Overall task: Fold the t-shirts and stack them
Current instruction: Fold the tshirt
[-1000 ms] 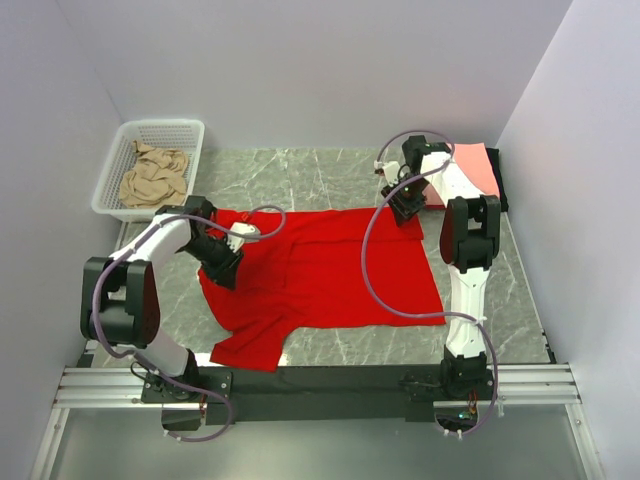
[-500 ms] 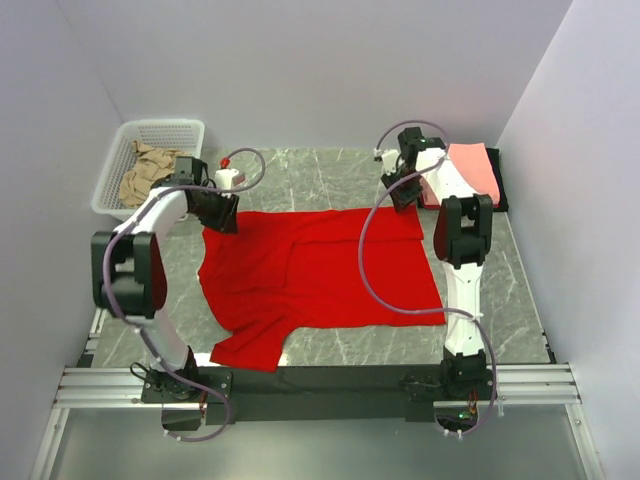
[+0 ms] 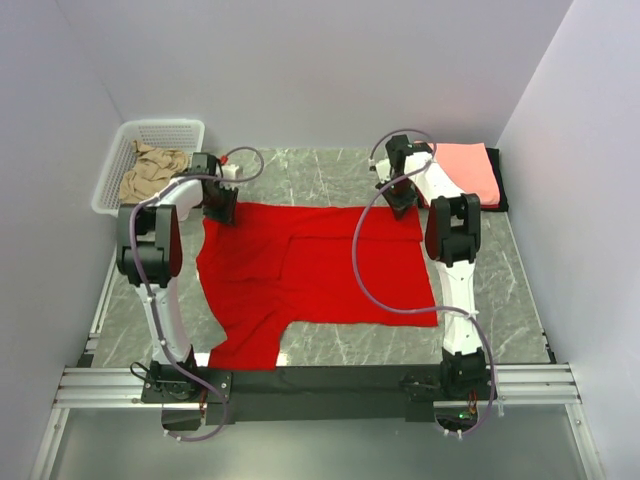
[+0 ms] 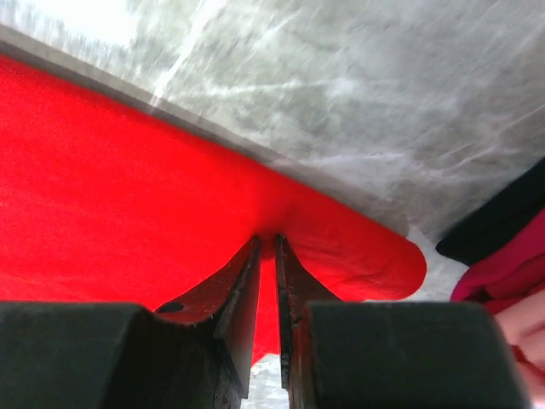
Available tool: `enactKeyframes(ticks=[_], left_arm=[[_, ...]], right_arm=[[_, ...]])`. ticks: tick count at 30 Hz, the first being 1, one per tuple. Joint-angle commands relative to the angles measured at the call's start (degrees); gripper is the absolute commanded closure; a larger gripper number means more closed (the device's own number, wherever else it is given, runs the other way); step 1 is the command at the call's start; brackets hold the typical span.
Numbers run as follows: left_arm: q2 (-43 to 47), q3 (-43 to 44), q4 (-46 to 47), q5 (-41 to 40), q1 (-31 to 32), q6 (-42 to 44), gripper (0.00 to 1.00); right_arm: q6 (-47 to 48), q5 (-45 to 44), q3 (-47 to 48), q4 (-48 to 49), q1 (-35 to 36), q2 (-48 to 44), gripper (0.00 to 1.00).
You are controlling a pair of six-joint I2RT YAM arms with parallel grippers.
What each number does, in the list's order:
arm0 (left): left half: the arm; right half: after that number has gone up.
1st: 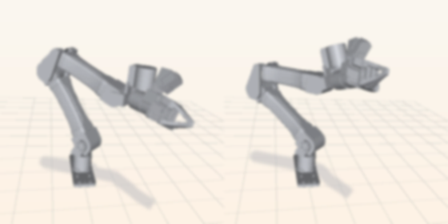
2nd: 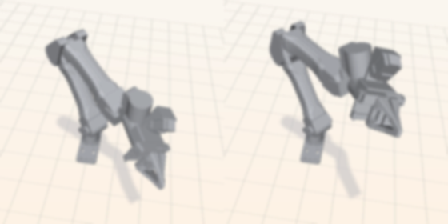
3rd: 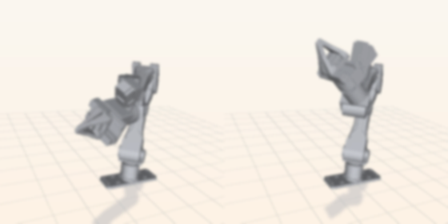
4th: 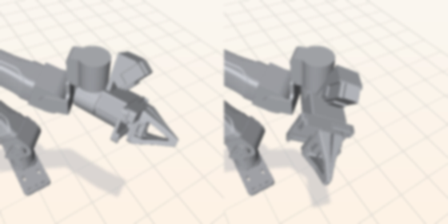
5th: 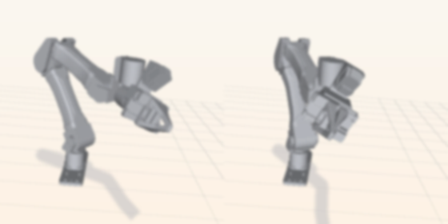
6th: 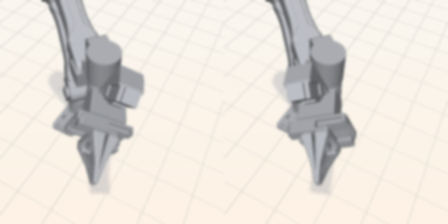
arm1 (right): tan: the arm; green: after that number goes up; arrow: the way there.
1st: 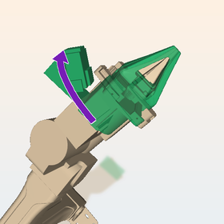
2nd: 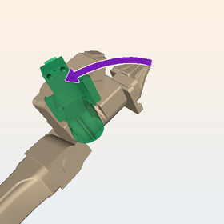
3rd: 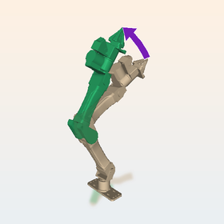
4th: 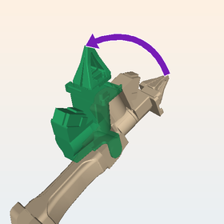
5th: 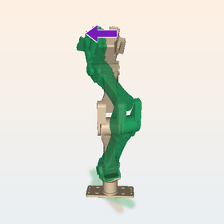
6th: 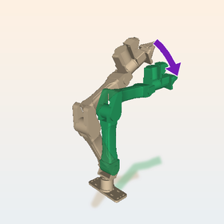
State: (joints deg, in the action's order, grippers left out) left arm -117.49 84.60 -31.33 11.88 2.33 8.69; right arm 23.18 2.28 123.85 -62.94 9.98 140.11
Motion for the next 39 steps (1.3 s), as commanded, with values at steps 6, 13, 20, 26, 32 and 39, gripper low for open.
enactKeyframes(ticks=[6,13,20,26,32,39], left_arm=[[-12.14,18.73,-0.04,-6.78,-0.83,0.28,0.68],[-13.73,23.33,3.11,-2.04,-1.36,0.54,0.58],[-0.92,18.34,4.52,14.03,-2.24,4.21,0.47],[15.52,5.5,-5.11,26.32,-6.19,17.36,0.44],[26.25,-9.6,-21.84,29.87,-12.25,40.66,0.49],[34.69,-22.89,-24.21,27.85,-16.04,51.25,0.5]], right_arm=[[-4.1,-5.7,10.97,3.25,-0.05,5.35,0.79],[-3.84,-9.94,9.29,13.28,-0.05,4.29,0.75],[-1.92,0.5,4.66,12.32,0.74,-6.23,0.46],[3.09,10.97,-14.4,8.2,1.88,-25.48,0.17],[9.33,15.2,-37.52,4.58,6.19,-42.7,0.3],[14.0,11.96,-60.89,7.65,11.9,-55.81,0.49]])
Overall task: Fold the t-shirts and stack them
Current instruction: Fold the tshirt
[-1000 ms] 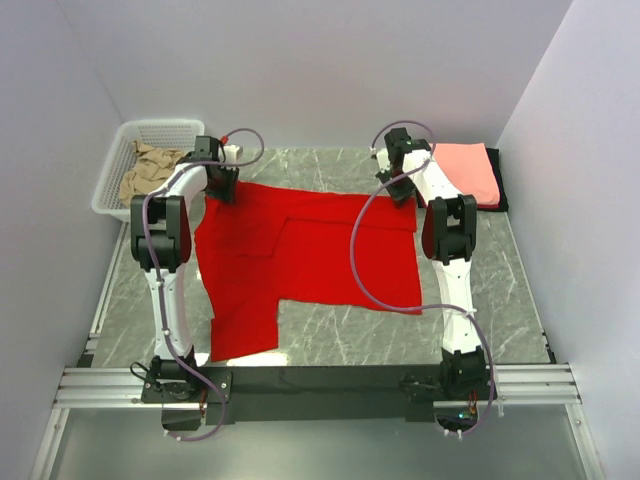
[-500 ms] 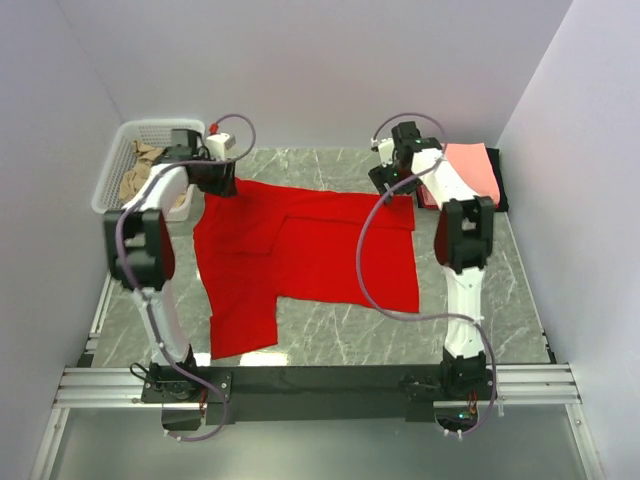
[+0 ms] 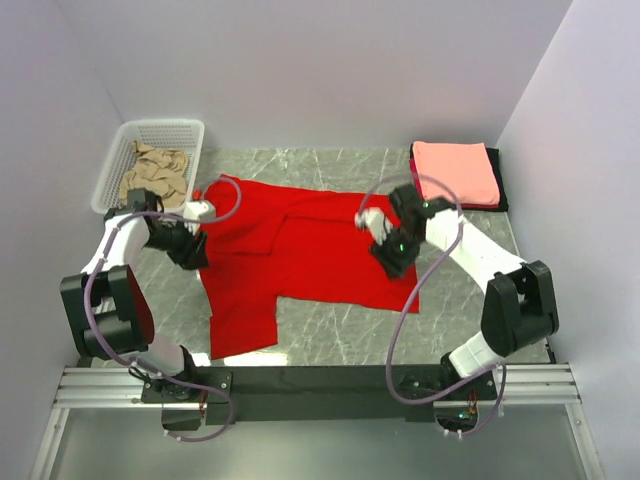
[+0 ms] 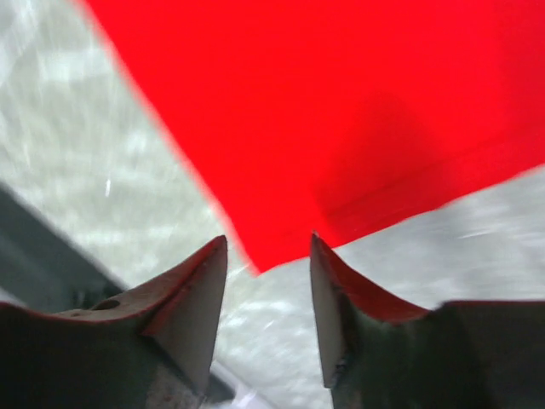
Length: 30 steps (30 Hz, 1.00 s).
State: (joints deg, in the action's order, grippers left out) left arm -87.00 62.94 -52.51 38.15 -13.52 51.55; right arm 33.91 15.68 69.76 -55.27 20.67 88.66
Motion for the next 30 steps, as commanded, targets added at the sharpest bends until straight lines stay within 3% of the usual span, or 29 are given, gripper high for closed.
enactKeyframes(ticks=[1,6,12,21,24,27,30], left_arm=[[5.17,-1.76,-3.3,1.49,-0.28,9.26,0.5],[5.97,-4.22,-3.39,0.08,-0.37,10.85,0.51],[5.88,-5.37,-2.95,-0.36,-0.37,11.73,0.49],[5.53,-5.11,-3.04,-1.24,-0.37,12.52,0.48],[5.88,-5.63,-3.04,-1.06,-0.37,13.49,0.48],[7.01,-7.38,-1.98,-0.97,-0.28,15.77,0.48],[7.81,-9.49,0.12,-1.5,0.85,17.18,0.48]], right_arm=[[3.27,-2.4,-8.22,0.24,2.87,-5.33,0.51],[3.53,-6.01,-18.31,3.31,6.92,-11.14,0.54],[3.7,-11.89,-25.8,8.85,8.86,-12.73,0.5],[5.2,-15.59,-29.67,14.57,8.87,-10.79,0.48],[5.64,-15.59,-30.64,15.53,8.87,-9.56,0.53],[6.25,-15.59,-31.26,15.63,8.87,-8.77,0.64],[6.61,-15.59,-31.61,15.98,8.78,-8.68,0.9]])
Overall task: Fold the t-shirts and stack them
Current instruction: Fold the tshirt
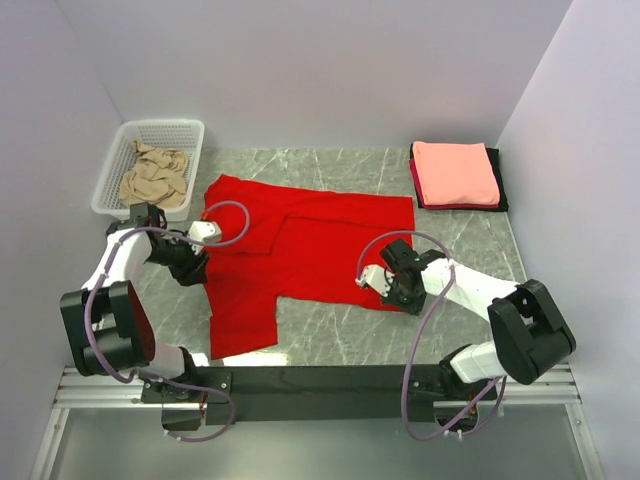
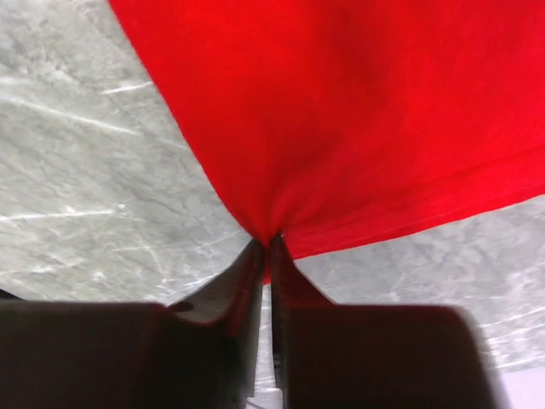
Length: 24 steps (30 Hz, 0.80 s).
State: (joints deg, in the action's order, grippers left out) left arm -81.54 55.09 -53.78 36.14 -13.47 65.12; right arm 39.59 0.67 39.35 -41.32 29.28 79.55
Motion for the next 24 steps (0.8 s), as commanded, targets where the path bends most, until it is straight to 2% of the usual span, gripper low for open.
enactKeyframes(ticks=[1,9,13,20,24], left_arm=[[2.52,-2.26,2.09,-0.45,1.25,3.96,0.49],[7.79,-12.98,13.25,-5.37,7.31,3.26,0.48],[7.27,-16.41,20.97,-8.36,9.34,1.85,0.47],[2.79,-17.38,22.32,-11.53,10.05,5.53,0.48],[3.58,-19.84,19.95,-12.67,11.1,9.23,0.58]], right_arm=[[0.84,-0.58,-1.21,1.95,0.17,0.52,1.0],[0.48,-1.19,0.9,0.89,-0.01,0.26,1.0],[0.57,-1.11,1.08,0.72,-0.1,-0.01,1.0],[0.57,-1.37,2.3,0.54,-0.98,1.04,1.0],[0.66,-1.46,2.66,0.45,-2.03,1.05,1.0]])
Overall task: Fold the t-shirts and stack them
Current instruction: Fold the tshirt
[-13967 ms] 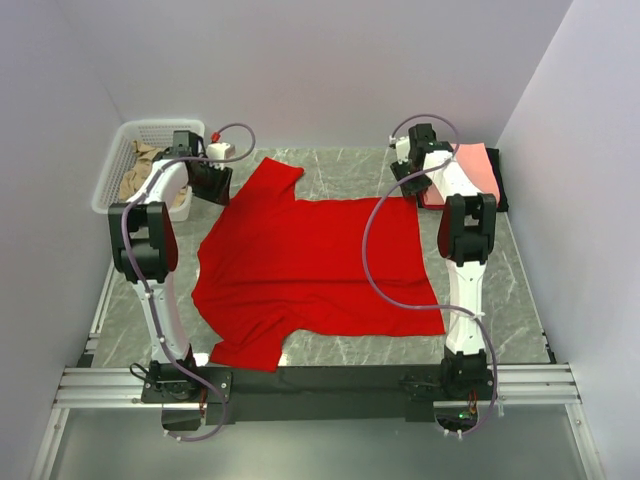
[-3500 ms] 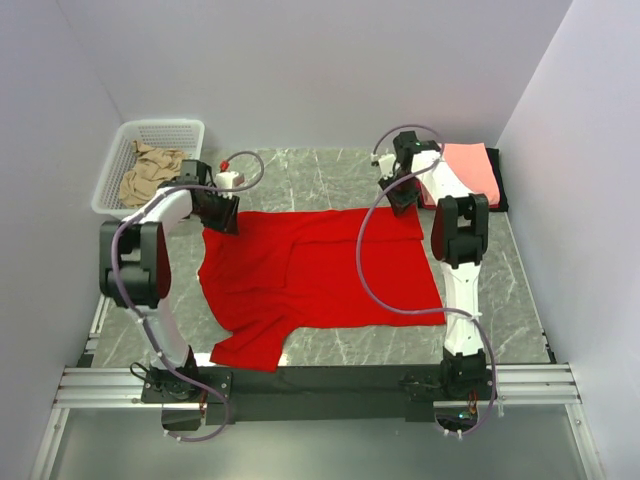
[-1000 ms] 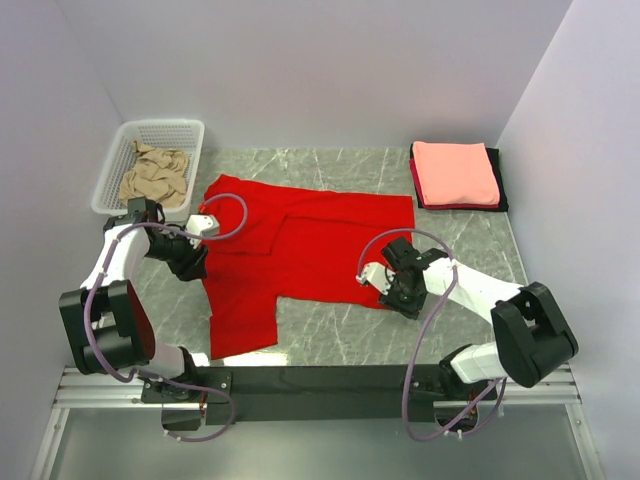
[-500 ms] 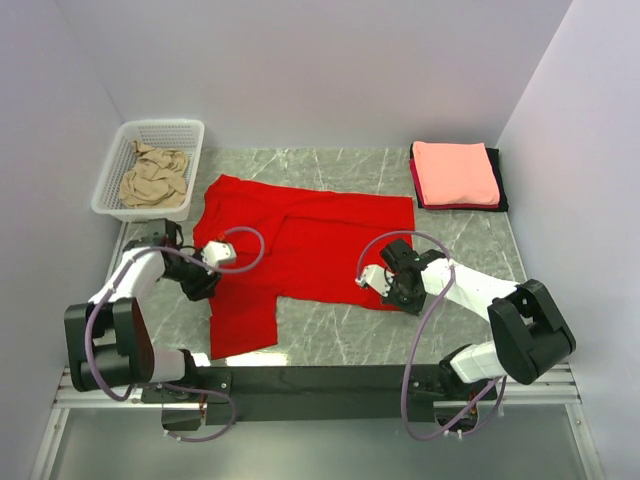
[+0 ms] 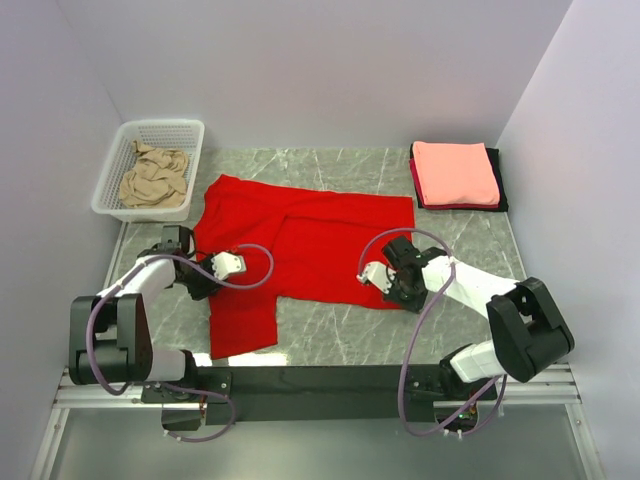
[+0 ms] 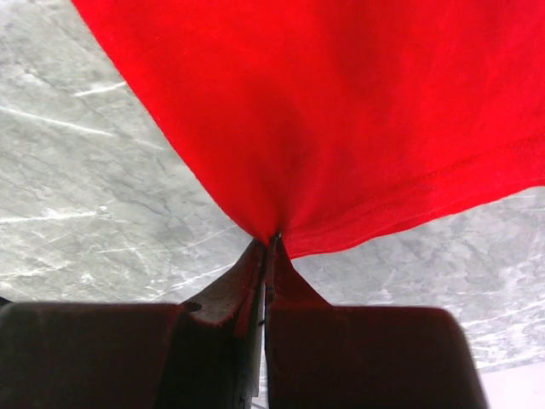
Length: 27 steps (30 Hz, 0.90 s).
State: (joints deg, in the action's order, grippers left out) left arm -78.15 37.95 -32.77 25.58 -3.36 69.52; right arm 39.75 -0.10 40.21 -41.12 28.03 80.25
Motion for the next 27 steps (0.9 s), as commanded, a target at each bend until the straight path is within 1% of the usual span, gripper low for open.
enactKeyframes(ticks=[1,2,3,5,6,8,9,10,12,13,15,16,19,21,25,27], left_arm=[[0.45,-3.32,-1.32,-2.46,1.24,5.1,0.6],[0.98,-3.93,-1.33,-2.82,1.85,5.63,0.62],[1.33,-4.98,-1.41,-3.6,2.03,5.89,0.67],[2.47,-5.87,-2.29,-4.05,2.47,6.94,0.73],[2.82,-5.96,-2.9,-4.22,2.39,7.04,0.82],[4.4,-5.18,-5.62,-3.7,2.48,7.3,0.9],[5.11,-3.78,-9.03,-3.18,2.48,7.21,0.97],[5.9,-2.81,-10.8,-2.21,2.48,7.13,0.99],[8.62,-0.01,-14.75,-1.07,2.39,7.21,0.99],[9.41,0.97,-18.78,-0.45,2.3,7.56,0.99],[11.17,3.51,-22.76,1.31,2.04,8.27,0.99],[11.61,4.31,-26.17,2.01,1.6,8.35,0.99],[11.79,7.21,-30.49,4.12,-0.06,8.97,0.99],[11.18,9.75,-31.64,5.35,-1.12,8.27,0.99],[5.4,15.21,-34.63,6.76,-4.72,8.44,0.99],[3.45,18.28,-35.51,7.89,-5.34,8.71,0.99]], right_arm=[[0.51,-0.78,1.72,0.25,-1.13,0.26,1.0],[0.59,-0.87,1.63,0.34,-1.22,0.35,1.0],[0.51,-0.87,1.46,0.34,-1.31,0.35,1.0],[0.68,-0.87,1.1,0.52,-1.75,0.09,1.0],[0.94,-0.78,1.1,0.26,-1.84,0.0,1.0],[1.21,-0.87,1.1,-0.09,-2.36,-0.35,1.0],[1.56,-0.61,1.19,-0.88,-2.63,-1.23,1.0],[1.82,-0.52,1.45,-1.41,-2.89,-1.84,1.0],[2.26,-0.08,1.72,-3.78,-3.86,-4.56,1.0],[2.87,1.14,2.24,-4.75,-4.04,-5.62,1.0],[4.1,2.64,2.6,-7.55,-5.18,-8.78,1.0],[4.46,2.82,2.6,-8.0,-5.44,-9.84,1.0],[6.3,3.96,3.38,-9.15,-7.72,-12.31,1.0],[7.36,4.4,4.26,-9.85,-10.0,-11.96,1.0],[9.73,5.72,8.03,-10.38,-13.87,-9.68,1.0],[11.13,5.99,9.27,-10.47,-14.93,-7.83,1.0]])
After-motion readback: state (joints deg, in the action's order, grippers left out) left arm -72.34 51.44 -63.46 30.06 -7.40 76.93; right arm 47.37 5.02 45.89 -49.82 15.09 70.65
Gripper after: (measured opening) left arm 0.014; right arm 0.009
